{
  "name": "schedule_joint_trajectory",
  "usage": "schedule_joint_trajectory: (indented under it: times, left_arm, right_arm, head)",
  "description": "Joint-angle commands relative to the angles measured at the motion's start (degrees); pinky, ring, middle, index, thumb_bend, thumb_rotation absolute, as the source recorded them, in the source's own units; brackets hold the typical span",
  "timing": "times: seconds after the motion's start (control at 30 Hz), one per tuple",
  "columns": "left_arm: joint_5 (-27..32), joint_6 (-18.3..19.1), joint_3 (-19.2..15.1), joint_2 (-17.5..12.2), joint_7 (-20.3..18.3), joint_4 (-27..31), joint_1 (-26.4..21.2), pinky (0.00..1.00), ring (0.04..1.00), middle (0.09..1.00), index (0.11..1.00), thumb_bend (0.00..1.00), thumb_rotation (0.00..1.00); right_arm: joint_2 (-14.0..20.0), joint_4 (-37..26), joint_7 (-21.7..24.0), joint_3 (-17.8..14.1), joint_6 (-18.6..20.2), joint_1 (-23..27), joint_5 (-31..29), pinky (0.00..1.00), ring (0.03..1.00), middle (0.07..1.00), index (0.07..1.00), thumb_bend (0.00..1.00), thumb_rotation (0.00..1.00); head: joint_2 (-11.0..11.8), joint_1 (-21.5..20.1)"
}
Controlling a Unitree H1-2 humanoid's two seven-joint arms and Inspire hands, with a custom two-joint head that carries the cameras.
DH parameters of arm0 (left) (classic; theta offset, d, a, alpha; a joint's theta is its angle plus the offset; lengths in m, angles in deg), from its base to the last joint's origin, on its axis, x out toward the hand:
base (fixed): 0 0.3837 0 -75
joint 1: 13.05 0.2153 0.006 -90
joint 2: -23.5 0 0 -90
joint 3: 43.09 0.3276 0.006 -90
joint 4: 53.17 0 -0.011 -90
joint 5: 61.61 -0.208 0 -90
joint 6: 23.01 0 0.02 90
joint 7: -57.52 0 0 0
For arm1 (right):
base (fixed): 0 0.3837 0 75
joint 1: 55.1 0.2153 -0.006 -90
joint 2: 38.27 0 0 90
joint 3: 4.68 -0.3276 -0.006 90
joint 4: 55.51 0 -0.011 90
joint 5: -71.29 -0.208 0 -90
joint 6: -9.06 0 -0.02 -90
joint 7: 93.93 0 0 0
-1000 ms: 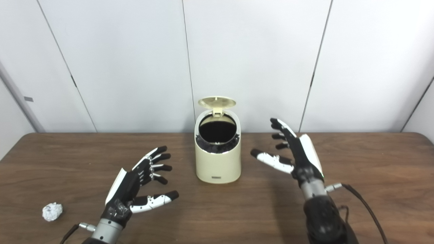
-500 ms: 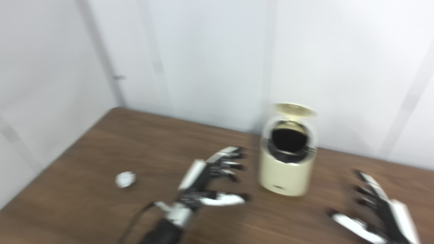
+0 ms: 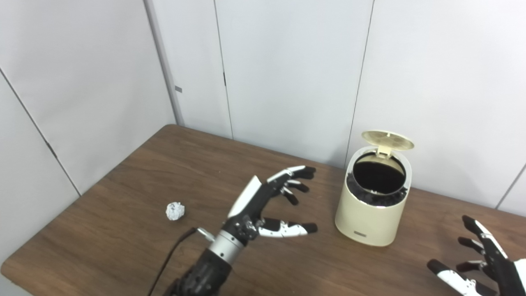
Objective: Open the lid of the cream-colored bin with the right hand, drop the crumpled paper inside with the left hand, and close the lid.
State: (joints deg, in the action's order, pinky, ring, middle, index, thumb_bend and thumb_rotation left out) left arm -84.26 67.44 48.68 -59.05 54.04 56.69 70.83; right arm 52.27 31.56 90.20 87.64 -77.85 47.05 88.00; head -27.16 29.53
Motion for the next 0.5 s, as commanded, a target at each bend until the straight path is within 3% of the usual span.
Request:
schedule_joint_trajectory:
  times: [0.0, 0.13, 0.27, 0.37, 0.47]
  left_arm:
    - [-1.16, 2.85, -1.14, -2.73, -1.84, 4.68, -1.31, 0.54, 0.675, 0.752, 0.783, 0.7, 0.05]
    - [-0.93, 10.73, -3.23, -9.2, -8.03, 11.26, -2.44, 0.52, 0.643, 0.714, 0.75, 0.71, 0.01]
    - [-4.5, 17.12, -5.23, -18.02, -14.28, 15.76, -3.48, 0.5, 0.627, 0.706, 0.734, 0.77, 0.0]
    - [-8.71, 19.23, -6.3, -24.26, -17.72, 17.48, -3.42, 0.49, 0.614, 0.704, 0.713, 0.8, 0.0]
    - [-12.3, 19.72, -7.35, -27.99, -18.7, 17.77, -2.6, 0.48, 0.599, 0.682, 0.685, 0.83, 0.0]
  right_arm:
    - [0.9, -2.08, -0.17, -0.51, -0.96, 2.05, -0.12, 0.46, 0.793, 0.899, 0.88, 0.83, 0.57]
    - [0.9, -1.92, -0.05, -0.65, -1.13, 2.24, -0.19, 0.45, 0.774, 0.887, 0.867, 0.83, 0.54]
    - [0.89, -1.52, -0.06, -0.56, -1.37, 2.59, -0.05, 0.43, 0.763, 0.89, 0.871, 0.83, 0.56]
    - [0.72, -1.2, 0.1, -0.56, -1.44, 2.85, -0.49, 0.42, 0.751, 0.889, 0.869, 0.85, 0.57]
    - [0.86, -0.95, 0.24, -0.28, -1.66, 3.12, -0.25, 0.42, 0.756, 0.895, 0.876, 0.83, 0.56]
  head:
    - [-0.02, 0.32]
    - [-0.05, 0.83]
    - [-0.05, 0.85]
    - [-0.11, 0.91]
    - [-0.04, 0.9]
